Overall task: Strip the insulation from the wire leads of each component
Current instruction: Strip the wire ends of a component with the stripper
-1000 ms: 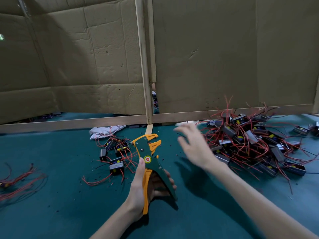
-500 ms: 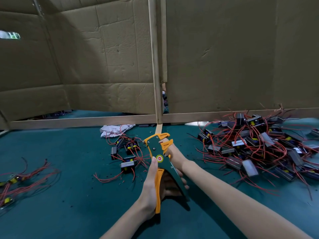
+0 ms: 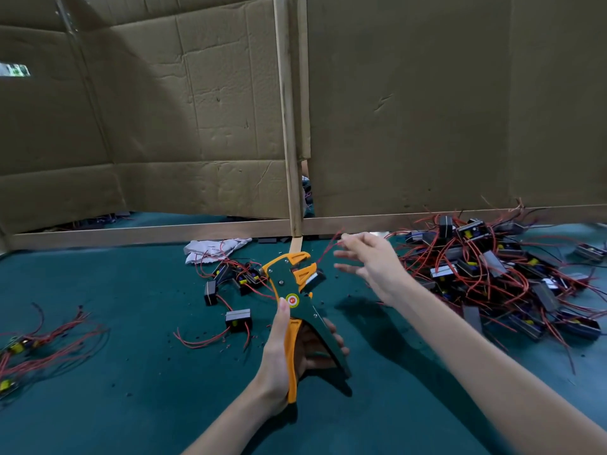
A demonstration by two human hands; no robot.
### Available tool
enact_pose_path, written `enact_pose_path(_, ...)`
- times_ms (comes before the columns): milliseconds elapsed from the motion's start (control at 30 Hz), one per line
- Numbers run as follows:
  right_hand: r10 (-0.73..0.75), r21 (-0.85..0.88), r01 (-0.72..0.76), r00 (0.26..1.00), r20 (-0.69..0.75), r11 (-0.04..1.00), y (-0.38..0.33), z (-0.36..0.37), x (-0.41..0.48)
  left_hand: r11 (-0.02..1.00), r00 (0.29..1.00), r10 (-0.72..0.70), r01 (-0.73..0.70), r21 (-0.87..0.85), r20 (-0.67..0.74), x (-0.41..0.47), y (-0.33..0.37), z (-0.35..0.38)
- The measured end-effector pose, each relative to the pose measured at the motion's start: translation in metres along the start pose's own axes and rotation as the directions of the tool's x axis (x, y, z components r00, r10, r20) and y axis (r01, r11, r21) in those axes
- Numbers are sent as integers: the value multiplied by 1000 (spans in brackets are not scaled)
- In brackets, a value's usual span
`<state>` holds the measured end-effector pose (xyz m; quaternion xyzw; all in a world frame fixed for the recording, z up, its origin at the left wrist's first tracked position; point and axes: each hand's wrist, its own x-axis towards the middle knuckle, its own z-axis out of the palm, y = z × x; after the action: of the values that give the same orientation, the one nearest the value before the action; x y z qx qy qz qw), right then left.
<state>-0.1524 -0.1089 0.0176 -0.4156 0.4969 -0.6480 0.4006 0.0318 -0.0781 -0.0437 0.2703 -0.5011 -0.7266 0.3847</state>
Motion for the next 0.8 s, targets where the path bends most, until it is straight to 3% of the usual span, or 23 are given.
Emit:
enact_pose_path(67,-2,-22,2,999,37,1000,-9,-15,-8,1000,1000,10,-10,-2,-9,-1,1,0)
enact_pose_path(167,39,-377,4,994,106,926,-10,-39,-21,999,998,36,-37,-20,-50,-1,1,0)
enact_pose_path(267,120,-599,-55,990,68,799,-5,-57,-30,996,993,81,-84,-34,-84,0,0,0)
enact_pose_path(367,39,-854,-24,999,-5,519,0,-61,-36,992,986,122,-126,-27,-110,2,-1,-2)
enact_pose_path(433,-146,-960,22,989,-20,281,7,-53,-42,990,981,136,-139,-13,-135,4,-2,-3)
enact_pose_path(500,-389,-978,130,919,58,162,12,-38,-52,989,977,144,-147,-6,-154,5,-2,-4)
enact_pose_path(567,-481,-942,305,853,204,142,18,-19,-57,988,976,149,-153,-13,-158,5,-3,-4)
enact_pose_path(600,-447,-909,390,846,291,146,22,-9,-57,988,976,151,-156,-19,-156,5,-3,-4)
enact_pose_path(667,-237,-849,488,865,442,200,34,8,-55,986,976,160,-164,-21,-147,5,-3,-2)
enact_pose_path(733,-51,-832,460,882,468,310,44,15,-52,987,978,158,-162,-19,-135,5,-3,-2)
enact_pose_path(800,-41,-802,389,908,417,453,48,12,-51,988,979,147,-152,-24,-143,6,-2,-3)
